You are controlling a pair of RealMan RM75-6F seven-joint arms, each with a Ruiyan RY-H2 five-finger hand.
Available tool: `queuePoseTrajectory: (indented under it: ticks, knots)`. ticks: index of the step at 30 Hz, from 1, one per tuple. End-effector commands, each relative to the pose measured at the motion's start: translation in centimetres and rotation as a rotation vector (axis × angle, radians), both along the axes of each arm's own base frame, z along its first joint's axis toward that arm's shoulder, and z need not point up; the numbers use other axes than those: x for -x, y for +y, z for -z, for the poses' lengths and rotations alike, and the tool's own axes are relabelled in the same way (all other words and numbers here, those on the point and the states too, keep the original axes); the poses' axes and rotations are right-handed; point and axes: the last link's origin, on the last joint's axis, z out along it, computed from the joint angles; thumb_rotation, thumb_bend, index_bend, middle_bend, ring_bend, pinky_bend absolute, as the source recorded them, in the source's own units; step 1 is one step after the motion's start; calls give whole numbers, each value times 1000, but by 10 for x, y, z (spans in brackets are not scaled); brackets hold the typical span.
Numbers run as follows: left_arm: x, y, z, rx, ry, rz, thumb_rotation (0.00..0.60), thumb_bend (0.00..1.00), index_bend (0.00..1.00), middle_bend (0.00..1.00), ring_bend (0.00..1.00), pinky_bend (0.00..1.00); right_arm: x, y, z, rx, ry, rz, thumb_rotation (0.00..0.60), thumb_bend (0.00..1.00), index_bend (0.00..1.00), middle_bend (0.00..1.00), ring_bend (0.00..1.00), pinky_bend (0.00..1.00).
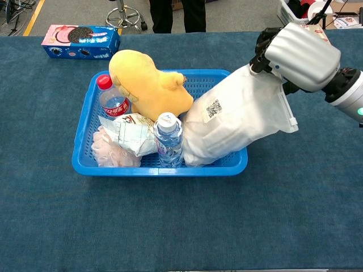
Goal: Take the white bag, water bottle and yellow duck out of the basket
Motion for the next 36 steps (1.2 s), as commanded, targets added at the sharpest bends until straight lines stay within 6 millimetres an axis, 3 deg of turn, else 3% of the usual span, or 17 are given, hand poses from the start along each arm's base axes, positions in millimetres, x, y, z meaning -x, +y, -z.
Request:
queuePoseTrajectory:
  ticks: [1,13,21,28,34,36]
  knots:
    - [0,0,0,0,0,0,600,170,481,343,251,456,-2,-2,-8,26,-33,0,600,129,994,916,716,465]
    - [-6,5,3,11,6,19,600,170,484,344,251,457,-6,-3,-48,143,-106,23,600,210,1000,971,740,483]
    - [-14,10,3,15,13,39,600,170,485,344,251,457,-20,2,-102,308,-177,-26,600,212,1000,971,740,484]
    - [-19,12,6,23,21,54,600,170,485,344,251,456,-21,24,-144,417,-156,-35,600,213,1000,971,741,484]
    - [-20,12,8,27,21,53,600,169,485,344,251,457,-7,46,-157,422,-55,47,600,253,1000,964,738,485]
    - [-19,11,8,25,21,50,600,170,485,343,251,457,1,55,-161,413,-1,105,600,204,999,934,716,485]
